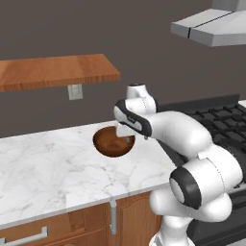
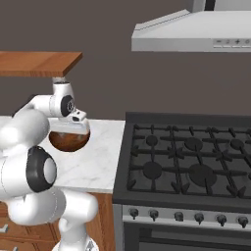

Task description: Pick the cup and bowl from the counter and place them on the counter next to the sink.

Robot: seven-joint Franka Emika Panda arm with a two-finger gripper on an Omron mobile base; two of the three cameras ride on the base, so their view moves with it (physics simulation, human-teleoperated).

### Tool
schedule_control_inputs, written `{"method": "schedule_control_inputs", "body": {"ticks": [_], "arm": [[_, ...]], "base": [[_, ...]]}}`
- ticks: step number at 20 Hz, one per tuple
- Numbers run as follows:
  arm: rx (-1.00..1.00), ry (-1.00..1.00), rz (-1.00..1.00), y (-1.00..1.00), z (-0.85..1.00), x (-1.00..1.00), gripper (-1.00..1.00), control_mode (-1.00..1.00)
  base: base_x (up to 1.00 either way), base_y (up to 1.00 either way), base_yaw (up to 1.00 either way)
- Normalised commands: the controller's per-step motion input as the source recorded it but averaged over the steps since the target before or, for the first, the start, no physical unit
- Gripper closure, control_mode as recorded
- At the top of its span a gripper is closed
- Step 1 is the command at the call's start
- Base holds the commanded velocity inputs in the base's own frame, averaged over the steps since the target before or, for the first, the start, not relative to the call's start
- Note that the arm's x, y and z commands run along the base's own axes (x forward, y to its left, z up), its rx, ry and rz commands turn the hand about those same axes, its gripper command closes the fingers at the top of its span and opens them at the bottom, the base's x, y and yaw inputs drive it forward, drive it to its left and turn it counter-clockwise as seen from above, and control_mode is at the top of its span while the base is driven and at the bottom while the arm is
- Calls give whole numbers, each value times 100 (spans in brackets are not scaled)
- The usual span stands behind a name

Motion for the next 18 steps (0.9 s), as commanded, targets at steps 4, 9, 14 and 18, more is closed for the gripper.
{"method": "schedule_control_inputs", "body": {"ticks": [4,9,14,18], "arm": [[0,13,0,0,-34,20,-100,-100],[0,2,0,0,-25,26,-100,-100],[1,0,-2,-21,0,68,-100,-100],[6,0,-9,-41,-2,61,-100,-100]], "base": [[0,0,0],[0,0,0],[0,0,0],[0,0,0]]}}
